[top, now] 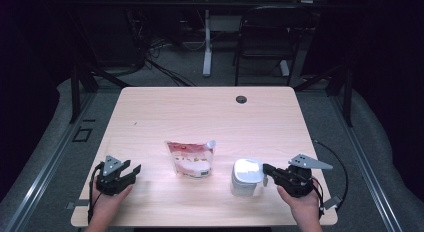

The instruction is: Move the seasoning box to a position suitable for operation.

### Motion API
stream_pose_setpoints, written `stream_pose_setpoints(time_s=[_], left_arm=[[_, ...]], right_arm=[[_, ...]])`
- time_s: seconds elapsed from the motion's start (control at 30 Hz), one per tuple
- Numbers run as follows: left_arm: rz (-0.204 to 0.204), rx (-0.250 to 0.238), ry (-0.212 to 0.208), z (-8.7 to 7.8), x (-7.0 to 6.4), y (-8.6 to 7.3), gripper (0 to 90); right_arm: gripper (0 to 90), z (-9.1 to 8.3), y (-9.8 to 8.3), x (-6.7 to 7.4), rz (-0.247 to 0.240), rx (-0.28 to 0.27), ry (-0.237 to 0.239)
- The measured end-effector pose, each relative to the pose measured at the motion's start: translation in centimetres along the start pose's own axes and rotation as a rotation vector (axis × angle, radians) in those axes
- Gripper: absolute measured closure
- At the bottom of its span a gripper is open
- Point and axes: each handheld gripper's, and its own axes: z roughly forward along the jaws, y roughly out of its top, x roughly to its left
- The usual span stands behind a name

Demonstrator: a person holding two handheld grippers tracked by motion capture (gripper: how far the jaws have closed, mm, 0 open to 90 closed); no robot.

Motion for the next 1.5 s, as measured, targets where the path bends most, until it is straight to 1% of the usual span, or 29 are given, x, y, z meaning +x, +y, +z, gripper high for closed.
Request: stream_pose_setpoints(time_s=[0.17, 0.47, 0.77, 0.83, 0.9, 0.93, 1.03, 1.1, 1.2, 1.5], left_arm=[[0.003, 0.001, 0.000, 0.00, 0.03, 0.00, 53.3], [0.003, 0.002, 0.002, 0.02, 0.02, 0.00, 53.3], [0.005, 0.003, 0.002, 0.02, 0.03, 0.00, 53.3], [0.004, 0.004, 0.002, 0.02, 0.03, -0.01, 53.3], [0.004, 0.004, 0.002, 0.02, 0.03, -0.01, 53.3], [0.004, 0.003, 0.002, 0.02, 0.03, -0.01, 53.3], [0.004, 0.002, 0.003, 0.02, 0.02, 0.00, 53.3], [0.004, 0.003, 0.002, 0.02, 0.03, 0.00, 53.3], [0.004, 0.004, 0.003, 0.02, 0.04, 0.00, 53.3], [0.004, 0.003, 0.003, 0.03, 0.03, 0.00, 53.3]], right_arm=[[90.0, -0.04, -0.05, -0.06, 0.006, 0.002, -0.001], [90.0, -0.06, -0.08, -0.09, 0.001, 0.005, -0.007], [90.0, -0.03, -0.16, -0.14, 0.008, -0.002, -0.004], [90.0, -0.07, -0.19, -0.29, 0.005, 0.007, -0.007], [90.0, -0.06, -0.22, -0.35, 0.007, 0.009, -0.007], [90.0, -0.02, -0.27, -0.36, 0.016, 0.007, -0.005], [90.0, -0.03, -0.34, -0.49, 0.011, 0.019, -0.014], [90.0, 0.00, -0.37, -0.50, 0.015, 0.017, -0.014], [90.0, 0.03, -0.43, -0.55, 0.025, 0.010, -0.009], [90.0, 0.18, -0.63, -0.83, 0.041, 0.024, -0.007]])
